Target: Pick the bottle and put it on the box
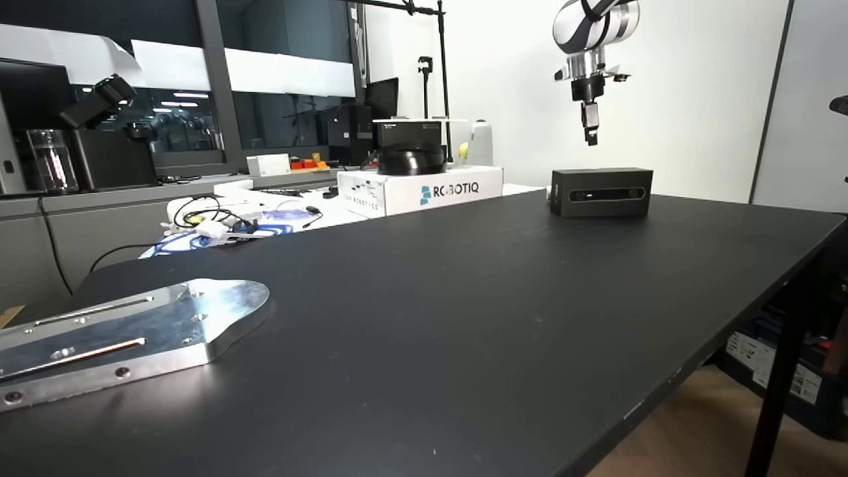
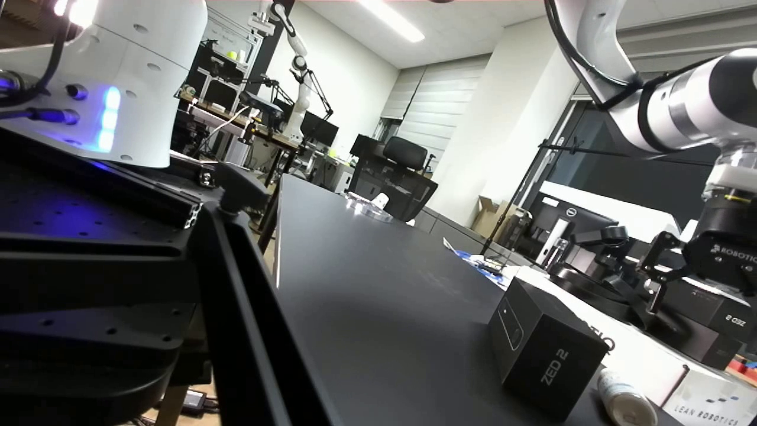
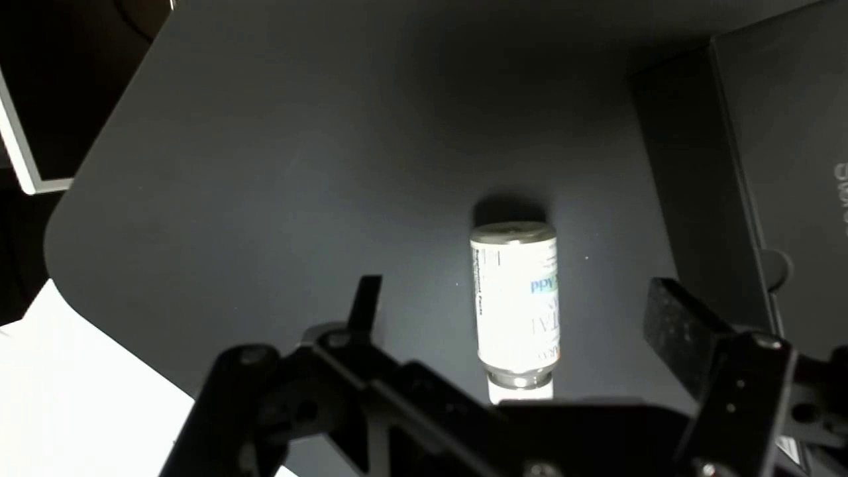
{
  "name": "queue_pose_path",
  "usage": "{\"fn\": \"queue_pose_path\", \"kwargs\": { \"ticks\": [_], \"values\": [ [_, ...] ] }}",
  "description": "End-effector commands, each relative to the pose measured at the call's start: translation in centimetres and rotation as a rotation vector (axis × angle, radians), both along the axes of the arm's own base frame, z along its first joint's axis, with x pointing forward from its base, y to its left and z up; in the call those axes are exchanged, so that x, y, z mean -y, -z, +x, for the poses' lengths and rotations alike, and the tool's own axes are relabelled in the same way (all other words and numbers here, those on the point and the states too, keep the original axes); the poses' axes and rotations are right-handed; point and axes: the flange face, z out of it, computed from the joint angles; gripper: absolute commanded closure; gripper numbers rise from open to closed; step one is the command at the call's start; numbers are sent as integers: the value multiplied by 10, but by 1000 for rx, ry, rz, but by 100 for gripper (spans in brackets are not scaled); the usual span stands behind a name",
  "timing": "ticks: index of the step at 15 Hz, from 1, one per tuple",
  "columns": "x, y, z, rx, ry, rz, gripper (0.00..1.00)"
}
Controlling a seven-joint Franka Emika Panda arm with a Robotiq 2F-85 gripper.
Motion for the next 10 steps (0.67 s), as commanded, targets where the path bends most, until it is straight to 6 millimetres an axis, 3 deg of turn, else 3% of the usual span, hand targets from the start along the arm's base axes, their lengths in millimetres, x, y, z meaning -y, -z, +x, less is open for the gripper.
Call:
{"fn": "queue_pose_path", "kwargs": {
  "ticks": [1, 5, 10],
  "values": [
    [3, 35, 13, 9, -94, -24, 0],
    [-5, 66, 19, 26, -140, -15, 0],
    [-17, 83, 22, 28, -154, 15, 0]
  ]
}}
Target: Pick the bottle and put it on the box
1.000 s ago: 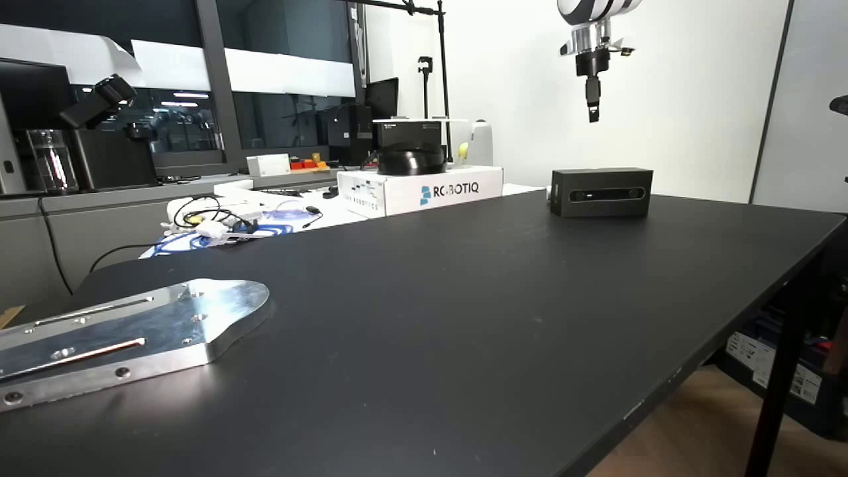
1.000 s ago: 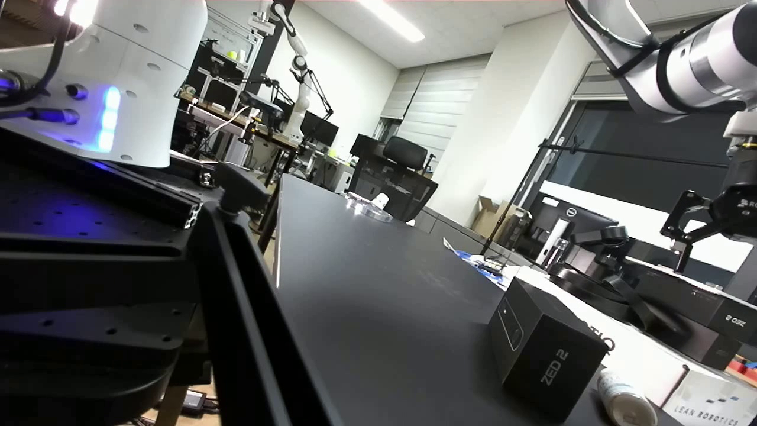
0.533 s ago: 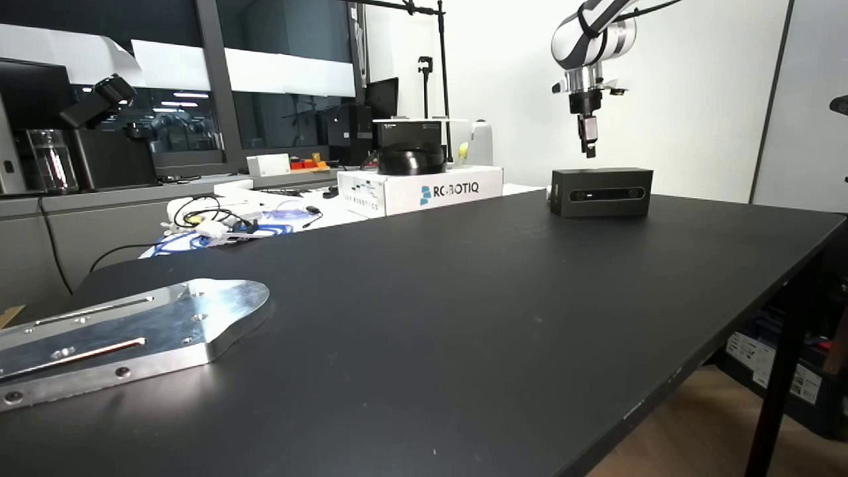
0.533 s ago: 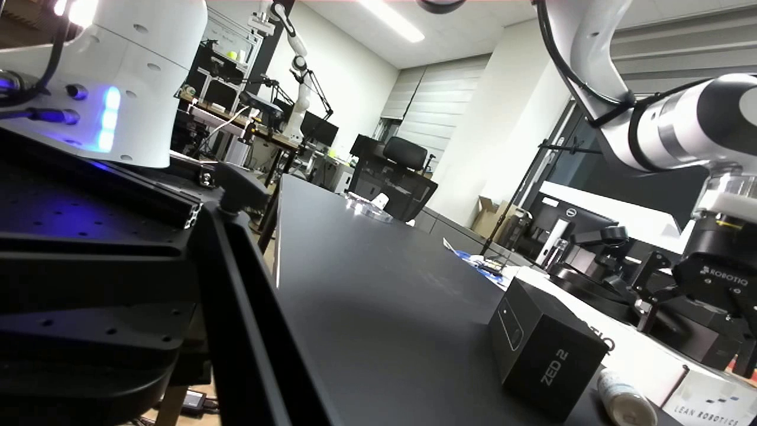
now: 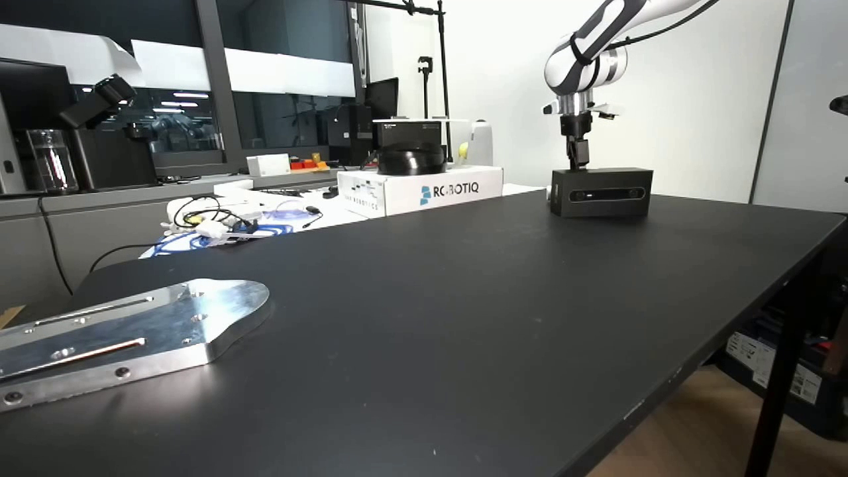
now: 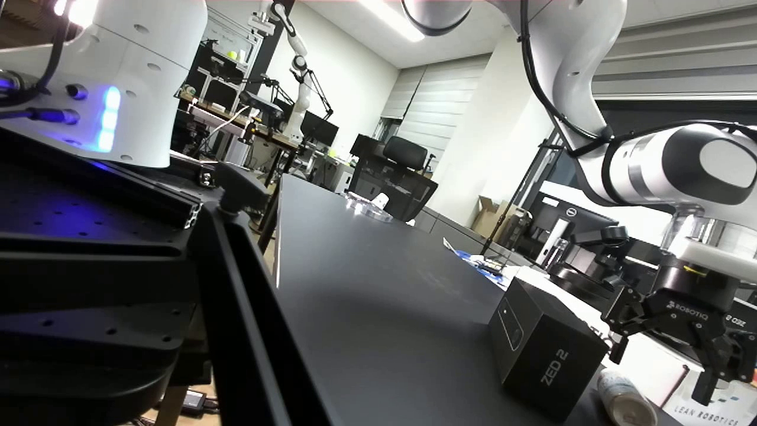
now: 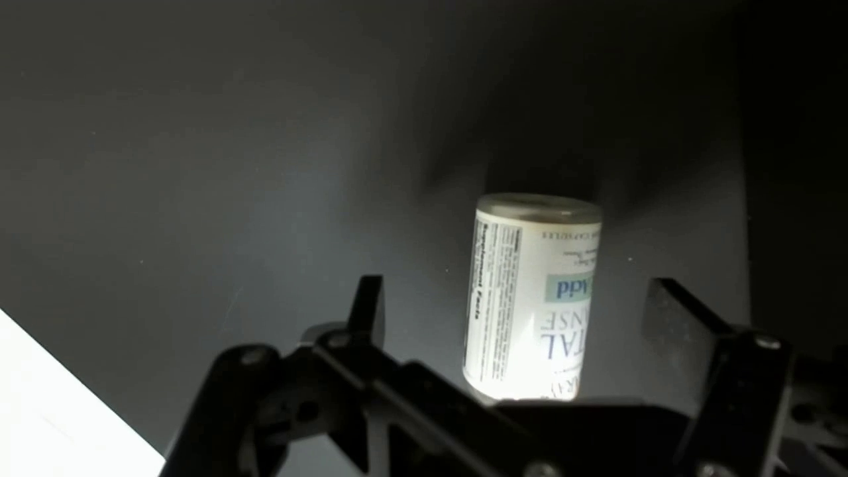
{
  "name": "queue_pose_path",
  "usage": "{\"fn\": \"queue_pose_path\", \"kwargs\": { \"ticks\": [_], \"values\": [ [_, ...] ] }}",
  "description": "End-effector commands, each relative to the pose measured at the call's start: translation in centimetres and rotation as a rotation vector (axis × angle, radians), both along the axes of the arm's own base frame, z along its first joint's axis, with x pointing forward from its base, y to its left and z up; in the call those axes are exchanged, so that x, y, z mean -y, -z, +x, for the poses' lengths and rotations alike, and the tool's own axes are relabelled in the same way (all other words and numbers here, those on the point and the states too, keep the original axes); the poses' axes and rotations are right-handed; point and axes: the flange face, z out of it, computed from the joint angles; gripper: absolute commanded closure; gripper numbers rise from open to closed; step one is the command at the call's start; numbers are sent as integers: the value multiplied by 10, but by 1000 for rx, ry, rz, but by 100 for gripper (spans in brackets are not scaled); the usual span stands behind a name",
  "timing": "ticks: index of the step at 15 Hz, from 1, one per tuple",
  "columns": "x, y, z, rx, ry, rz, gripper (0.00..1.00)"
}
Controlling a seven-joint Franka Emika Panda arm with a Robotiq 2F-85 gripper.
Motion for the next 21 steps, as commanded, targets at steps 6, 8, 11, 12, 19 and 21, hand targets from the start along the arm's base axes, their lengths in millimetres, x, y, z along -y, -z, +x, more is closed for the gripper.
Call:
{"fn": "queue_pose_path", "kwargs": {
  "ticks": [6, 8, 11, 12, 19, 21],
  "values": [
    [-4, 11, 5, -7, 1, 8, 0],
    [-5, 15, 4, -20, -2, -4, 0],
    [-8, 23, 3, -47, -11, -21, 0],
    [-8, 27, 3, -55, -15, -29, 0],
    [-10, 44, 2, -95, -37, -79, 27],
    [-12, 41, 3, -103, -41, -94, 42]
  ]
}}
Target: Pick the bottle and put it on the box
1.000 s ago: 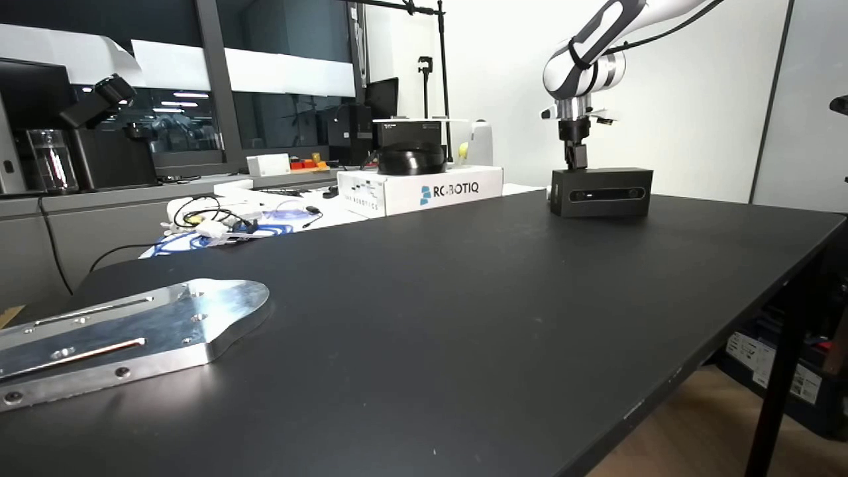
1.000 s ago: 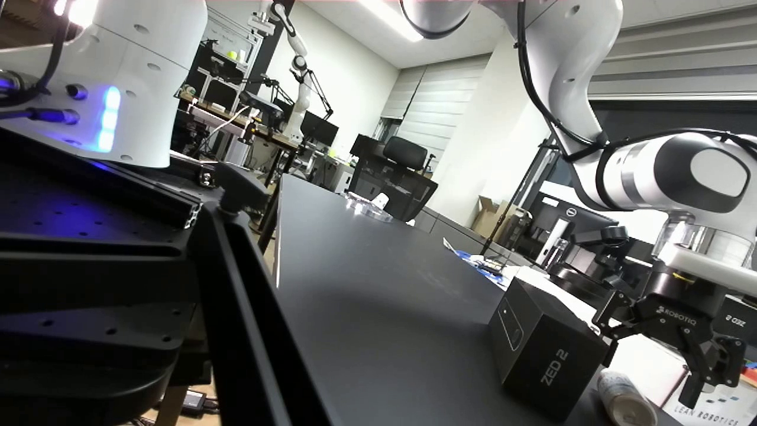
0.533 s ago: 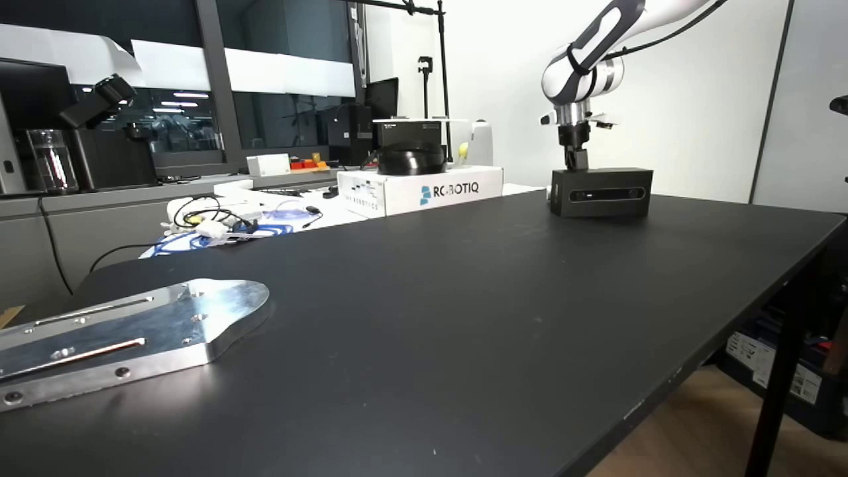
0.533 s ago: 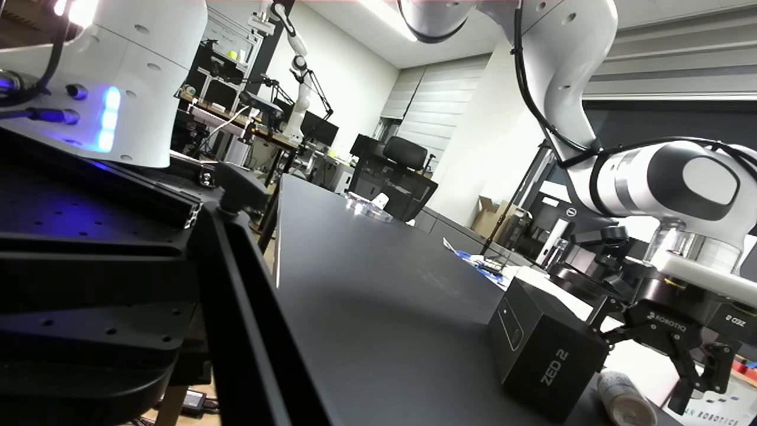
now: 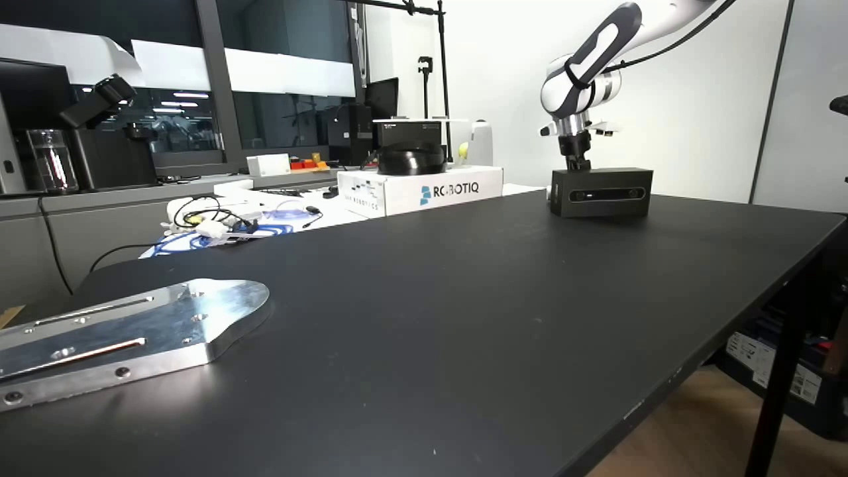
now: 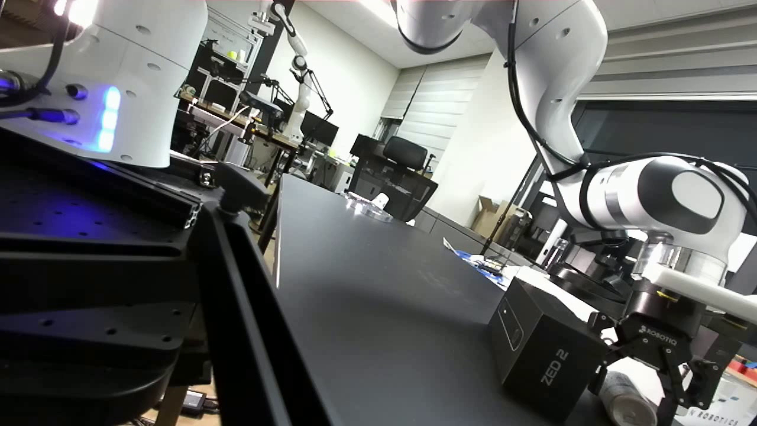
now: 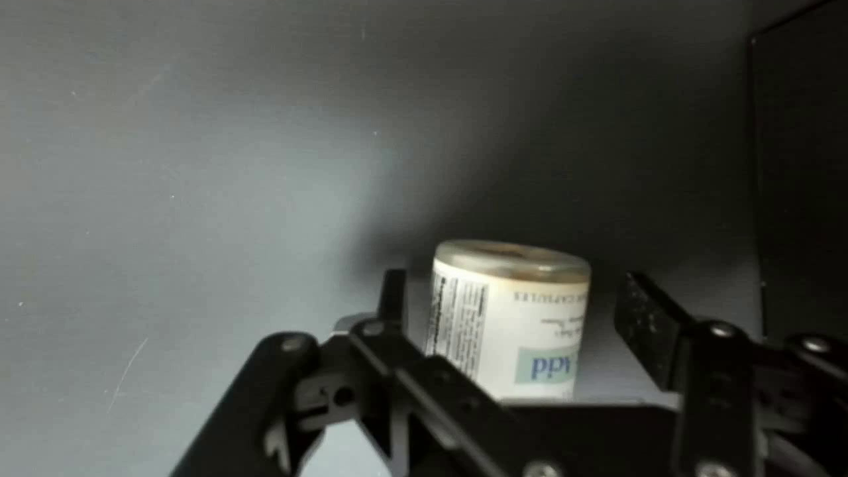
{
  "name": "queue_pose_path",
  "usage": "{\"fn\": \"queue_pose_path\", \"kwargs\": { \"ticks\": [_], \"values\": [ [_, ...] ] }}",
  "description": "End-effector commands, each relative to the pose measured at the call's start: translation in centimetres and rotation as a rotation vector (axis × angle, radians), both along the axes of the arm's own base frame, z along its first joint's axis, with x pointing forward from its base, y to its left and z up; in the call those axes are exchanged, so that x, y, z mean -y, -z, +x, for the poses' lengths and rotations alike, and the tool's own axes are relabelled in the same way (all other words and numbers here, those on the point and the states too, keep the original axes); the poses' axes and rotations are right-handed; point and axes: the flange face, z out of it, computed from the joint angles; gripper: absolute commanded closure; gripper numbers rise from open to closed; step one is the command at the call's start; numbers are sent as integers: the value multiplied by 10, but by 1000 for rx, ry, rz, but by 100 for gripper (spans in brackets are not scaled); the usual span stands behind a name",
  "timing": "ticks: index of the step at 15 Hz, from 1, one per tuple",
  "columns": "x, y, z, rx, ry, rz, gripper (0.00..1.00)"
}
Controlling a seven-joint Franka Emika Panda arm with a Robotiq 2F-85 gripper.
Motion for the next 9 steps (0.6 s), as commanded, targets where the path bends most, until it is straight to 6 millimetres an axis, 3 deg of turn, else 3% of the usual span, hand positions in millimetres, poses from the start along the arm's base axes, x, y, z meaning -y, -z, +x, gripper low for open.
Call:
{"fn": "queue_pose_path", "kwargs": {
  "ticks": [1, 4, 9],
  "values": [
    [-2, -8, 8, -4, 1, -52, 49],
    [-10, -22, 12, 6, 15, -30, 69],
    [-29, -81, 26, 98, 51, 63, 70]
  ]
}}
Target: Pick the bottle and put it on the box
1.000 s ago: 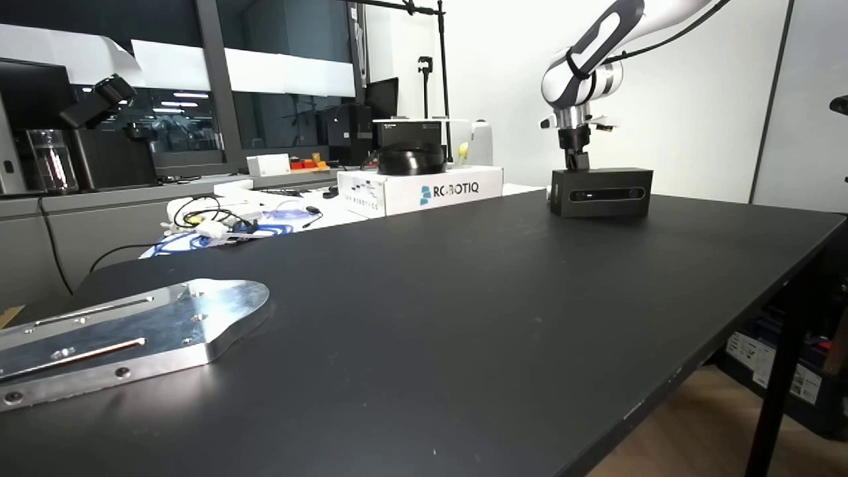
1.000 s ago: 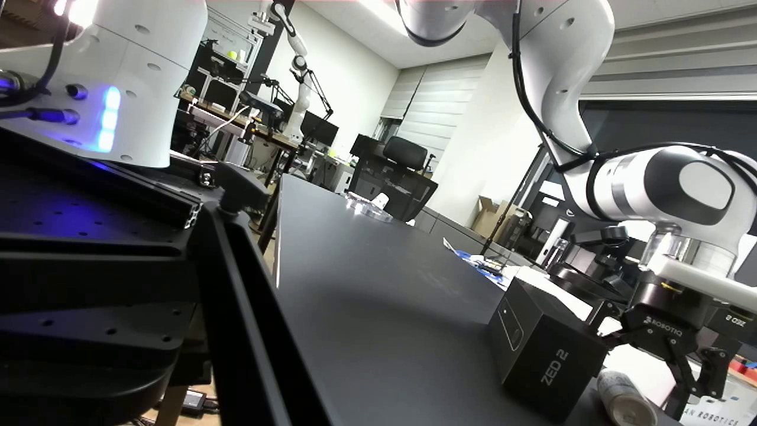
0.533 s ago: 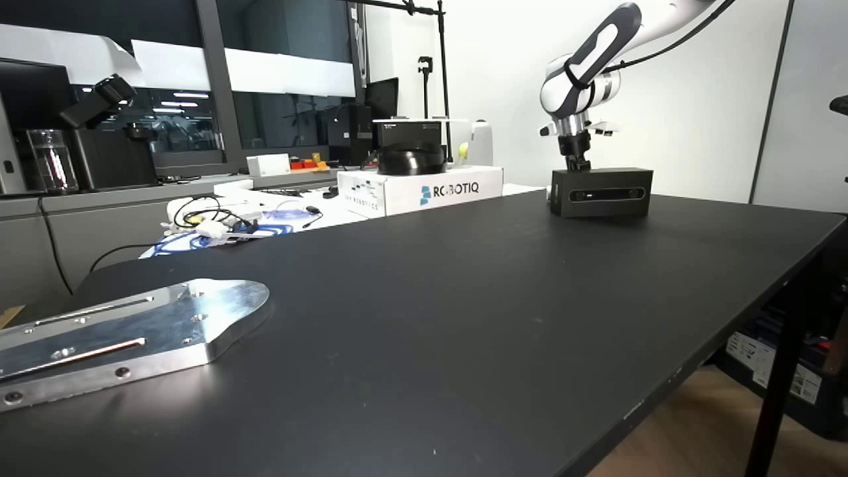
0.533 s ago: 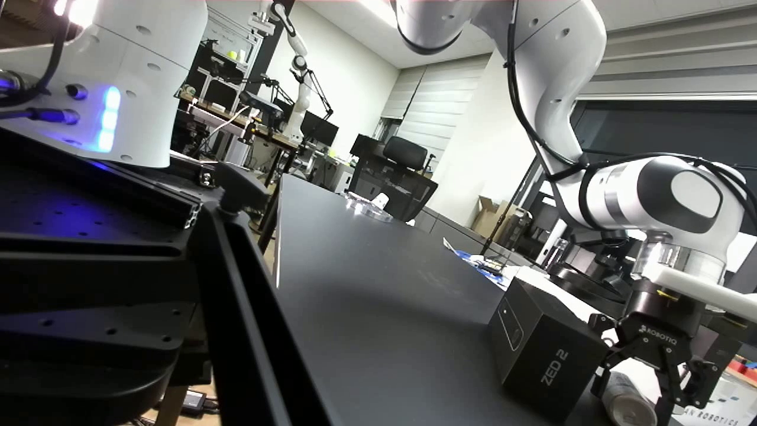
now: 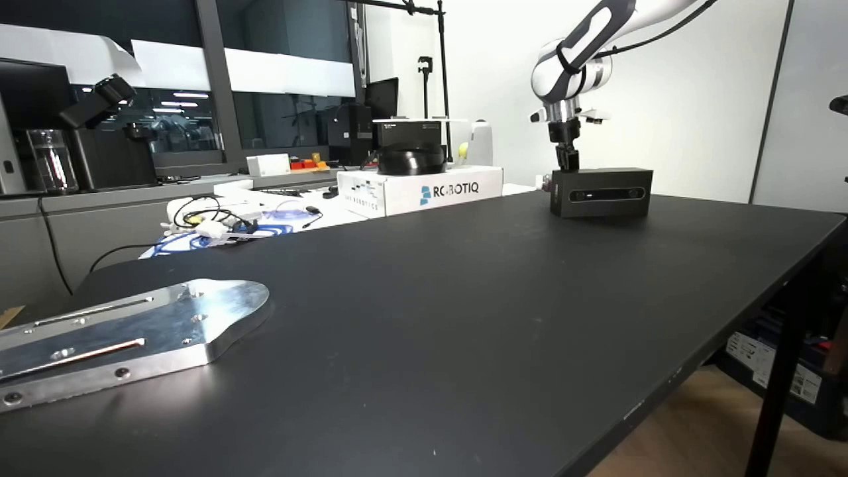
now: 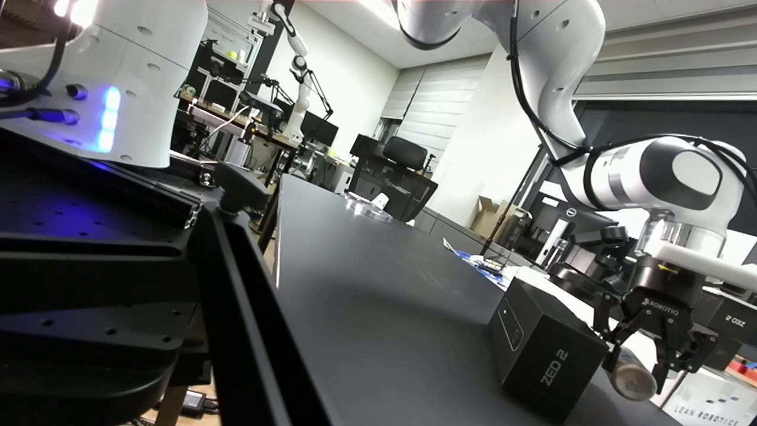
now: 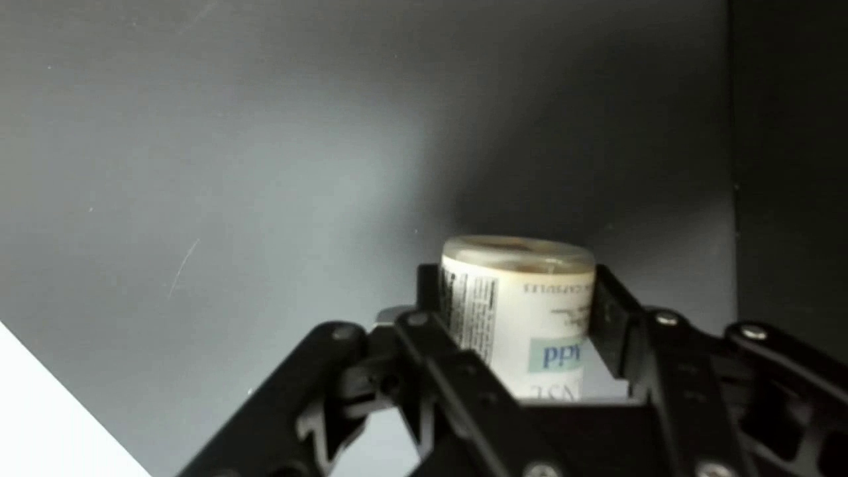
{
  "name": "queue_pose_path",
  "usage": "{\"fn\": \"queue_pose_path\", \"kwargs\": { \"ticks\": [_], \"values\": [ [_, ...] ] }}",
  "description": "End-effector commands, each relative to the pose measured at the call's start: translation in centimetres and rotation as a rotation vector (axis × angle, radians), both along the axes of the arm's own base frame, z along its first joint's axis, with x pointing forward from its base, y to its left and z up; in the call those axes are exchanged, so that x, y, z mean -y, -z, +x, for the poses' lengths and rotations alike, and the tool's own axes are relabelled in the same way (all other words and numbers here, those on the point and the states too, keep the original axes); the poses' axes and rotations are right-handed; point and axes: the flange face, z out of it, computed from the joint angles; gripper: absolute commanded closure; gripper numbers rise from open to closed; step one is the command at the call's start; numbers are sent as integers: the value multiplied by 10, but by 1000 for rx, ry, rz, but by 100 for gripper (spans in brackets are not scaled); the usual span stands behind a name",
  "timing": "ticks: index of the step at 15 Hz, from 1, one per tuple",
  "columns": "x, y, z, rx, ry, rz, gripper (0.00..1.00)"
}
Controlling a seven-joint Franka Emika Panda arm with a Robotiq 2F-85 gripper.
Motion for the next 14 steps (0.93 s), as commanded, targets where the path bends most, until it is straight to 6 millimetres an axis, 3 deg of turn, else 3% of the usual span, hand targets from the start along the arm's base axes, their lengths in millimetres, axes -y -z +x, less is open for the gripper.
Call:
{"fn": "queue_pose_path", "kwargs": {
  "ticks": [1, 4, 8, 11, 14],
  "values": [
    [-12, -58, 7, 69, 57, 82, 70],
    [-24, -107, 8, 121, 61, 191, 70],
    [-42, -158, 1, 138, 45, 374, 70],
    [-66, -166, -7, 73, -37, 520, 70],
    [-87, -163, -18, -15, -152, 625, 70]
  ]
}}
